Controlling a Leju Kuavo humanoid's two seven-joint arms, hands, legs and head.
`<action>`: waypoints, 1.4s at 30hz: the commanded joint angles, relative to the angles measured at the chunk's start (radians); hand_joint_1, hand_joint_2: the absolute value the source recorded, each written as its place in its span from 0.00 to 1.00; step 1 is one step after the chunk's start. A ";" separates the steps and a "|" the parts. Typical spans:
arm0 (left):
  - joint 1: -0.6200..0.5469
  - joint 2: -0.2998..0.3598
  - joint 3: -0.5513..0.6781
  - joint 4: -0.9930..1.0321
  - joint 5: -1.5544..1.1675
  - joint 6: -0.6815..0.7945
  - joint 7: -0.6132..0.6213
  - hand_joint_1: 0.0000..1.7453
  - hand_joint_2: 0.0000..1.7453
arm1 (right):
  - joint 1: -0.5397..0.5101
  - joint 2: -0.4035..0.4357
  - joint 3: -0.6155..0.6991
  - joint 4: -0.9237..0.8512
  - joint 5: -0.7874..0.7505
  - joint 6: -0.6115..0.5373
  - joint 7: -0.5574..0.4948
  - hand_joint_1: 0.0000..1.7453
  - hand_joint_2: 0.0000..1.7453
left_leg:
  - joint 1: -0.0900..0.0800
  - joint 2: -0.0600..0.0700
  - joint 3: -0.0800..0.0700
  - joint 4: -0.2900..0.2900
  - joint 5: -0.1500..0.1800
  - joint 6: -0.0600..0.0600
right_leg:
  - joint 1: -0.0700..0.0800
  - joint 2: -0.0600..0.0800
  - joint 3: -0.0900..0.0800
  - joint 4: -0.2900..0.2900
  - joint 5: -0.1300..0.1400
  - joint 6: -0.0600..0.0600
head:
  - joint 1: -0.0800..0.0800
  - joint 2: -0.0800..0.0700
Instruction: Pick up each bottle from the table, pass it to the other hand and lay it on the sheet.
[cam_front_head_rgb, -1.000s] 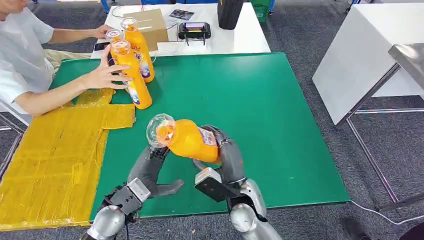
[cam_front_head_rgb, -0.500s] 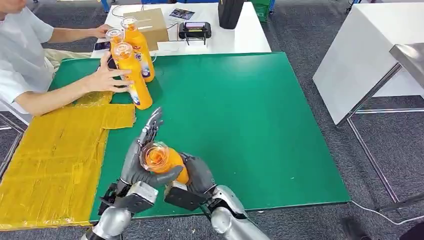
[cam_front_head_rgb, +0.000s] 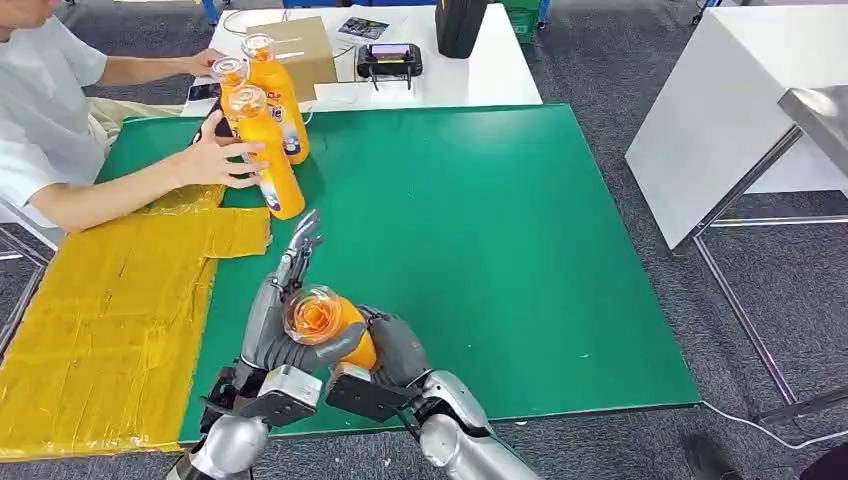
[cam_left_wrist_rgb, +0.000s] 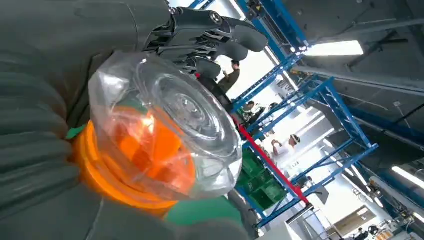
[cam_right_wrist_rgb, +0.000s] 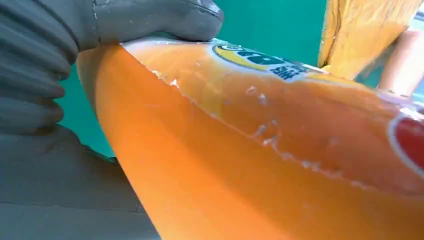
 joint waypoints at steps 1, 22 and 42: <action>-0.069 -0.011 -0.070 0.126 -0.146 0.106 0.061 1.00 1.00 | -0.049 -0.024 0.073 0.045 0.006 -0.027 0.006 1.00 1.00 | 0.000 -0.004 0.003 0.000 -0.001 0.000 | 0.000 0.002 0.003 -0.001 -0.001 -0.001 | 0.000 0.000; -0.099 -0.006 -0.066 0.187 -0.036 -0.122 0.109 1.00 1.00 | -0.025 -0.043 0.109 -0.005 0.347 -0.344 0.081 1.00 1.00 | 0.000 -0.002 0.003 -0.001 -0.001 0.000 | 0.000 0.004 0.003 -0.001 -0.001 -0.001 | 0.000 0.000; -0.082 -0.009 -0.030 0.197 0.043 -0.160 0.101 0.00 1.00 | -0.033 -0.029 0.117 0.014 0.437 -0.365 0.112 1.00 1.00 | 0.001 -0.003 0.005 0.000 -0.002 -0.001 | -0.001 0.006 0.006 0.000 -0.002 -0.001 | 0.000 0.000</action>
